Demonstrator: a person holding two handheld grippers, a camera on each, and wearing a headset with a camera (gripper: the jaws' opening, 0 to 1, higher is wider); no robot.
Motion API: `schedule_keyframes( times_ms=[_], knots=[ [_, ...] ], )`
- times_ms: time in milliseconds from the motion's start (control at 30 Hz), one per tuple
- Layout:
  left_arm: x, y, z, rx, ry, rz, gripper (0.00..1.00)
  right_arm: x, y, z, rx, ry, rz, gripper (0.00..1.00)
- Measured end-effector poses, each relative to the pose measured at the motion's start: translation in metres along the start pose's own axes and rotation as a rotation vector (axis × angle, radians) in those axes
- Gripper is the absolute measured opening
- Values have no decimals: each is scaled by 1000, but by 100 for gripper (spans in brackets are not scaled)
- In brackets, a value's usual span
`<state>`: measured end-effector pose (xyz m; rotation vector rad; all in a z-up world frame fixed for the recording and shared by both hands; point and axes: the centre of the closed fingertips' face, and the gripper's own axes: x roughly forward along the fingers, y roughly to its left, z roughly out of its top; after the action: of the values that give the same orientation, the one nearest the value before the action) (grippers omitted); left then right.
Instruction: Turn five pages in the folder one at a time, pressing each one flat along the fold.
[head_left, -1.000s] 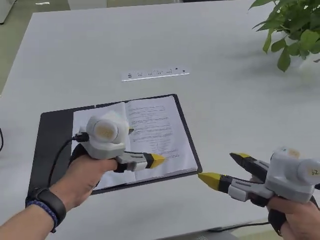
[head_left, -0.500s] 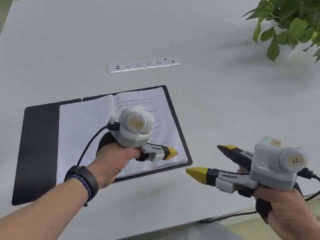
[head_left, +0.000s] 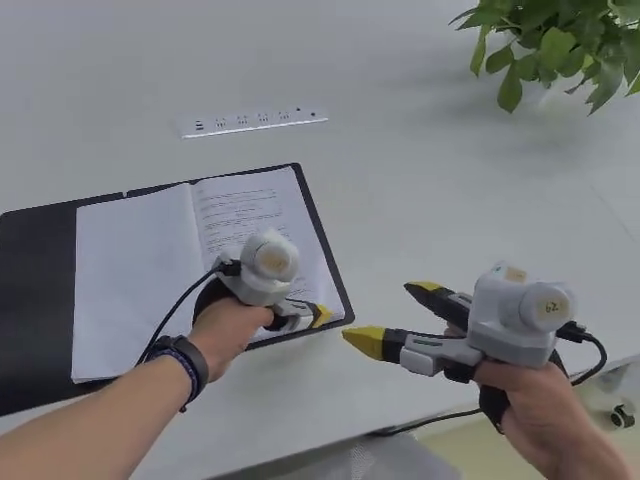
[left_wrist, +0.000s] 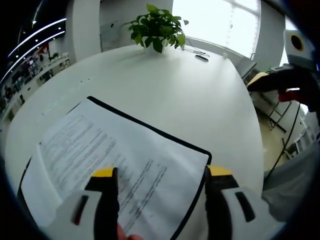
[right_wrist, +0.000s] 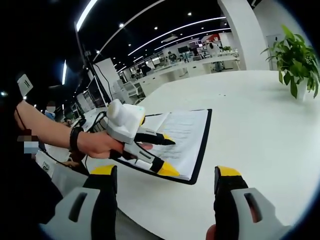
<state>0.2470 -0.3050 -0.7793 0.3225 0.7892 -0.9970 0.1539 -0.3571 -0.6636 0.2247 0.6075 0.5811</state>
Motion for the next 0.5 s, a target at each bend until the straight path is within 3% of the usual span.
schedule_keyframes(
  times_ms=[500],
  knots=[
    [1, 9, -2, 28, -19, 23, 62, 8, -4, -9, 13, 23, 4, 77]
  ],
)
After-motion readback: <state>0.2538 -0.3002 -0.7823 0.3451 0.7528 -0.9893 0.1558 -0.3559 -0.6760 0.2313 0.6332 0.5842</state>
